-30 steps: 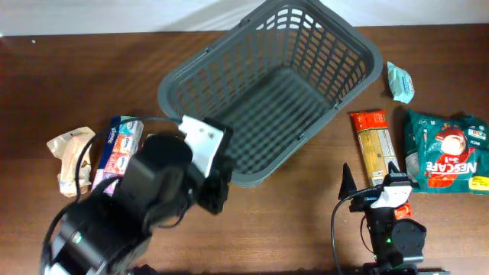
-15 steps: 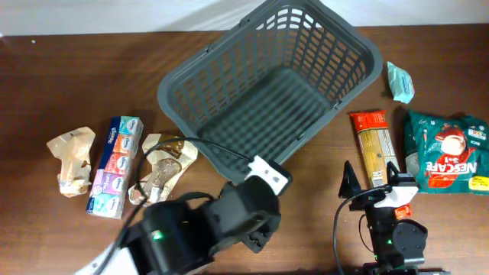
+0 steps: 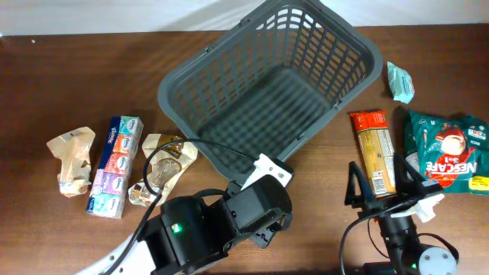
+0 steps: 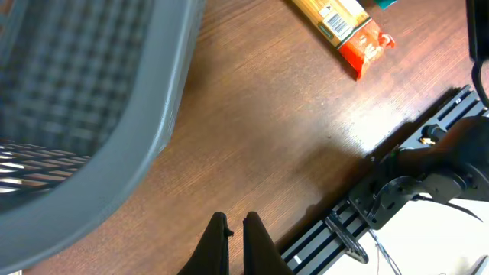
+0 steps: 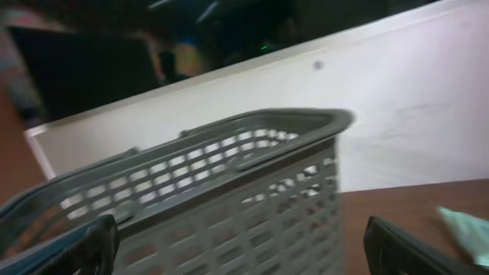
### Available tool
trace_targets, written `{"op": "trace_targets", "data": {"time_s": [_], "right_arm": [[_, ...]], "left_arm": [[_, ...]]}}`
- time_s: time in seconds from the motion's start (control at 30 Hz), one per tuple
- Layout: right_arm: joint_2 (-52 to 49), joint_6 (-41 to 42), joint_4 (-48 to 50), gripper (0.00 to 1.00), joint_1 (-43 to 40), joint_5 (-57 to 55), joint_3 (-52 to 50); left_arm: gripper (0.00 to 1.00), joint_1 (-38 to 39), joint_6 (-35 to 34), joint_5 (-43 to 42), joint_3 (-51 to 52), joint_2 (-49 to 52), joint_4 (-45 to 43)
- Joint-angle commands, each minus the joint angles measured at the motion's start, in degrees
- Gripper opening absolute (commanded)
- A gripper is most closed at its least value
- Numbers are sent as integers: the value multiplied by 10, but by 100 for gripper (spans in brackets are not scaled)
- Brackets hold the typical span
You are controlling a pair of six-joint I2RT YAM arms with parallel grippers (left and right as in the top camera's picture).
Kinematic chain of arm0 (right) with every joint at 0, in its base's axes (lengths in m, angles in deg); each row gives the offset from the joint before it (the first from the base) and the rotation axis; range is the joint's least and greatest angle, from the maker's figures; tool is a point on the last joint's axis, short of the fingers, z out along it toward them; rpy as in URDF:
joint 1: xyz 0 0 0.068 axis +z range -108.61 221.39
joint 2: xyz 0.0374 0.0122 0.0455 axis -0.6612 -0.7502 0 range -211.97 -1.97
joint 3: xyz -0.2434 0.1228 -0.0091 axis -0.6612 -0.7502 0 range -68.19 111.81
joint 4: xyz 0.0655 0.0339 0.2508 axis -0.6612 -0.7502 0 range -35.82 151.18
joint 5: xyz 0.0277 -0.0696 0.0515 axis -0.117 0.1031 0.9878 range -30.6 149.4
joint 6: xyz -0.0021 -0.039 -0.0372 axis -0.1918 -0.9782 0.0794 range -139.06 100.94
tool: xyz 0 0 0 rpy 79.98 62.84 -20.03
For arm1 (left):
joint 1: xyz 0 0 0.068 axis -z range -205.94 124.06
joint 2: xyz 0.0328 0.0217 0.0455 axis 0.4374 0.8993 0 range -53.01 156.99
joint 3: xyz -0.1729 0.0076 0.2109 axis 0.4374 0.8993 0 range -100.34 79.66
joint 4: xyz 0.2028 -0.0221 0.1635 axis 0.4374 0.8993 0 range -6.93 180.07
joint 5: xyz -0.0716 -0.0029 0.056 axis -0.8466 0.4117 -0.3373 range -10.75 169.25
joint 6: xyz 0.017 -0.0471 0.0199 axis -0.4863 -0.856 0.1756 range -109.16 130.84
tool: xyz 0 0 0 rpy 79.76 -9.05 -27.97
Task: Pack container
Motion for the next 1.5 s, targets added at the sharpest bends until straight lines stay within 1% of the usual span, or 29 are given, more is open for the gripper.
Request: {"op": "trace_targets", "data": {"time_s": [0.0,0.07,0.13,0.2,0.27,0.33,0.37,0.47,0.53,0.63,0.7,0.73,0.8,0.9,0.97,1.0,1.1,1.13,1.17,1.2,1.27,1.3,1.47], "right_arm": [[-1,0,0,99,3,59,6],[-2,-46,2,99,3,59,6],[-13,-53,-5,99,3,57,14],[-53,-52,-52,99,3,57,52],[-115,-72,-97,99,3,57,107],[-194,-112,-151,99,3,62,185],[-277,-144,-218,99,3,66,280],[-379,-192,-305,99,3,64,406],[-448,-214,-356,99,3,44,492],[-541,-238,-424,99,3,4,605],[-602,-254,-468,100,3,-10,680],[-632,-258,-487,98,3,-15,714],[-687,-268,-516,96,3,-29,774],[-761,-273,-536,94,3,-57,841],[-800,-279,-542,89,3,-59,870],[-819,-280,-542,83,3,-59,881],[-862,-283,-528,57,3,-62,898],[-874,-283,-519,44,3,-67,899],[-885,-283,-510,34,3,-73,899],[-896,-283,-503,27,3,-75,899],[-916,-283,-494,8,3,-75,899],[-925,-283,-491,4,3,-75,899],[-965,-283,-489,4,4,-75,899]], "left_arm": [[2,3,-10,10,-7,1,-7],[2,3,-10,10,-7,1,-12],[2,3,-21,10,-7,1,-13],[2,3,-32,12,-7,1,-13],[2,3,-34,15,-7,1,-17],[2,3,-36,21,-6,2,-21],[2,3,-38,26,-6,3,-26],[2,3,-55,35,-3,6,-32],[2,3,-75,52,3,8,-33],[2,3,-94,72,15,8,-40],[2,3,-95,75,19,9,-47],[2,3,-97,77,22,8,-51],[2,3,-101,76,30,9,-63],[2,3,-120,74,54,9,-86],[2,3,-136,75,70,9,-95],[2,3,-137,75,78,9,-102],[2,3,-137,76,88,9,-117],[2,3,-137,81,90,9,-121],[2,3,-142,88,92,10,-122],[2,3,-146,96,94,10,-122],[2,3,-158,115,100,12,-122],[2,3,-159,120,103,15,-123],[2,3,-172,150,107,45,-132]]}}
